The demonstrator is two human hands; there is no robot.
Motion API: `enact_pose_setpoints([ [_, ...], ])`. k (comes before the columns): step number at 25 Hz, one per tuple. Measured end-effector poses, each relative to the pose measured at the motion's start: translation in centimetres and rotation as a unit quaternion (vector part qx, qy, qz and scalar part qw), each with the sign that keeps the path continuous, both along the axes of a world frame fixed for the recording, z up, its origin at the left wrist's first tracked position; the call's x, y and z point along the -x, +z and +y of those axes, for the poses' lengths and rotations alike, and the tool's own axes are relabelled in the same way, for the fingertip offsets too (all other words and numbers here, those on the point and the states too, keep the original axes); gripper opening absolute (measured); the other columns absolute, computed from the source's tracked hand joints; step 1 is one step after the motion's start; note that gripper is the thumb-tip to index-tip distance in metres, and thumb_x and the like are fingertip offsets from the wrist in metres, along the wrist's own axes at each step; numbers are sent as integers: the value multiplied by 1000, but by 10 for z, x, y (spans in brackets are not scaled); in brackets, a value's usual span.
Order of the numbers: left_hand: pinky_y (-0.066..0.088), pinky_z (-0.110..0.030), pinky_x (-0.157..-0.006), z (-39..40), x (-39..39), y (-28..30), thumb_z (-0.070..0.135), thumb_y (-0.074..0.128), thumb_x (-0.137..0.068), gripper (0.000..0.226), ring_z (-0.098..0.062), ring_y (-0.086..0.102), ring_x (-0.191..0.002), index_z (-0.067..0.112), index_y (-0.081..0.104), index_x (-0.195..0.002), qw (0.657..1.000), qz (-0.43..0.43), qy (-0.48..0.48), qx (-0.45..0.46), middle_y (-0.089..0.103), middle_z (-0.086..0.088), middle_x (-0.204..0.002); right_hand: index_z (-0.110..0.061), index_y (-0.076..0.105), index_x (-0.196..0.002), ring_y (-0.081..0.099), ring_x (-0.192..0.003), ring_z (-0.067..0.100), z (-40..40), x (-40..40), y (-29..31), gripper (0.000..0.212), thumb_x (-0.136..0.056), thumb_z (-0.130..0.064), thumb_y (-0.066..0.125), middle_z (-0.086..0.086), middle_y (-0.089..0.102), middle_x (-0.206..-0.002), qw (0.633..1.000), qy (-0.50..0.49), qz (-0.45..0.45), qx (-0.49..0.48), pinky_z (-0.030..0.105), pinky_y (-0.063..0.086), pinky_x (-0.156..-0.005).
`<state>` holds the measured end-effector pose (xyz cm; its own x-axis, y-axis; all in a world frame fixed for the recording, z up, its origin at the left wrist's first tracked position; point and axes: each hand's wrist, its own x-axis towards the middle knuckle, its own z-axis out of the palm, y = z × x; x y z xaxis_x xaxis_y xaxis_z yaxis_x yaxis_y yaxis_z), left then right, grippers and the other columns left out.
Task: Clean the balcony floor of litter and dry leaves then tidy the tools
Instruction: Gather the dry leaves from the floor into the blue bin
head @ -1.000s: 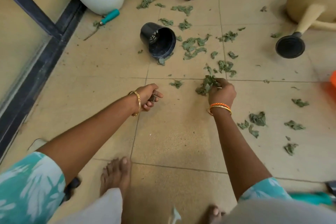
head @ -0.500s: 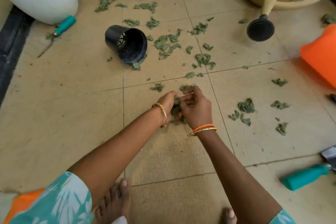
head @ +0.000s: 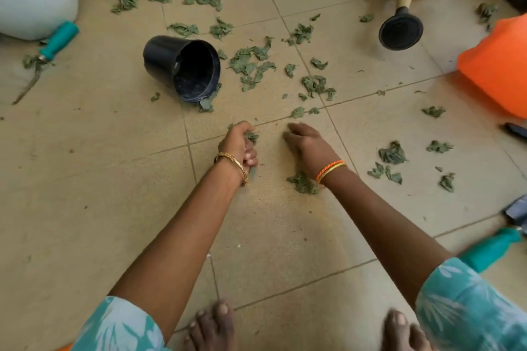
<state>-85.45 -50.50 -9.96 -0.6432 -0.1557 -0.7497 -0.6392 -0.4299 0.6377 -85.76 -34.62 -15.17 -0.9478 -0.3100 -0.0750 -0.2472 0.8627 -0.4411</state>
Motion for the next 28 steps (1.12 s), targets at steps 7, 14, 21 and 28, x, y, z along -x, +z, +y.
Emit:
enact_pose_setpoints([
  [7, 29, -15, -28, -5, -8, 4, 7, 47, -90, 19, -16, 60, -50, 10, 43, -72, 988, -38, -91, -117, 56, -5, -61, 0, 73, -92, 63, -81, 26, -8, -15, 26, 19, -77, 8, 65, 18, 65, -93, 968, -168, 124, 136, 13, 45, -75],
  [14, 43, -15, -39, 8, -24, -3, 11, 46, -93, 21, -9, 54, -42, 8, 54, -73, 985, -33, -123, -118, 57, -2, -55, -14, 52, -124, 60, -91, 26, -62, -74, 51, 52, -76, 4, 61, 8, 57, -105, 975, -144, 73, 156, 38, 52, -84],
  [21, 30, -14, -32, -4, -14, -14, 16, 57, -92, 14, -4, 38, -32, 13, 52, -79, 993, -33, -104, -35, 43, 5, -47, -13, 63, -113, 49, -115, 24, -17, -51, 41, 32, -88, -34, 59, 9, 53, -123, 979, -82, 63, 177, 42, 42, -96],
  [28, 22, -12, -34, -11, -15, -13, 32, 50, -92, 35, -6, 31, -33, 18, 44, -61, 990, -42, -134, 3, 40, 7, -48, -13, 25, -147, 17, -142, 26, 30, -36, 37, 85, -81, -52, 62, 8, 12, -156, 983, 27, -178, -21, 39, 24, -115],
])
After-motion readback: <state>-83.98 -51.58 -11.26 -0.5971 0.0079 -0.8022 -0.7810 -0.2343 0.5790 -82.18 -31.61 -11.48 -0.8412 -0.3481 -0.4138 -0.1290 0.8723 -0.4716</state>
